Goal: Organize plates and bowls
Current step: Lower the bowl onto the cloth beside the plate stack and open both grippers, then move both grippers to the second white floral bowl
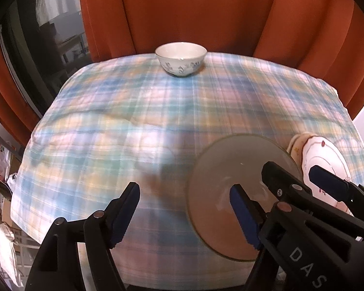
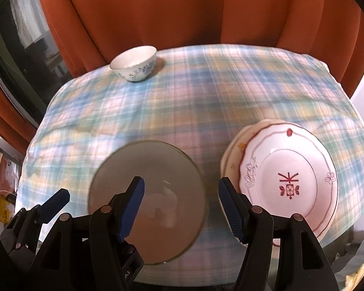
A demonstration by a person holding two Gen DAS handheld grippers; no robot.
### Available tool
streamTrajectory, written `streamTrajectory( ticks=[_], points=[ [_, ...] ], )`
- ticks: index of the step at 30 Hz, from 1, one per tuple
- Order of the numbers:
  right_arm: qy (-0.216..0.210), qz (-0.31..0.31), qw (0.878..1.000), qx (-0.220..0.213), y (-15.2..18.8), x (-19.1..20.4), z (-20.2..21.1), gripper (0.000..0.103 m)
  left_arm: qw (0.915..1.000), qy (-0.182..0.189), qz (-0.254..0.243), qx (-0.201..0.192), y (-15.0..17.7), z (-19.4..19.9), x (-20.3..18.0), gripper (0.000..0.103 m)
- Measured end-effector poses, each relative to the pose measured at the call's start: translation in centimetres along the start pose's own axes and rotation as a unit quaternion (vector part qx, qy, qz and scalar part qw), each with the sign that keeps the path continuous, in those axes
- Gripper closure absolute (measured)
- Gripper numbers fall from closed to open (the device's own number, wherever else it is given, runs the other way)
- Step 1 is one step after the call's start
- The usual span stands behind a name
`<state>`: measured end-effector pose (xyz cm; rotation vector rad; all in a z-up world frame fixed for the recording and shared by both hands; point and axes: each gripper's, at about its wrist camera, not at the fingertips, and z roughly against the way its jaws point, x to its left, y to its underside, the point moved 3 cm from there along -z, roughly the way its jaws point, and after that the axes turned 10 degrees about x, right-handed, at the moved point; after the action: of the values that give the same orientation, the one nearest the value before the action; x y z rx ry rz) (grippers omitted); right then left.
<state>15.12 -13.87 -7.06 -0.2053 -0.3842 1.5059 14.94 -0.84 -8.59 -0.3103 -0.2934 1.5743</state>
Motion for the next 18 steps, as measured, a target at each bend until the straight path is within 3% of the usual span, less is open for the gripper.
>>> streamTrajectory(
  ticks=[18],
  points=[
    [0.035,-0.024,0.997,-0.063,-5.9,5.8,3.5,0.031,0.9977,0.003,-0.041,-0.054,-7.5,3.2,4.5,0.025]
  ],
)
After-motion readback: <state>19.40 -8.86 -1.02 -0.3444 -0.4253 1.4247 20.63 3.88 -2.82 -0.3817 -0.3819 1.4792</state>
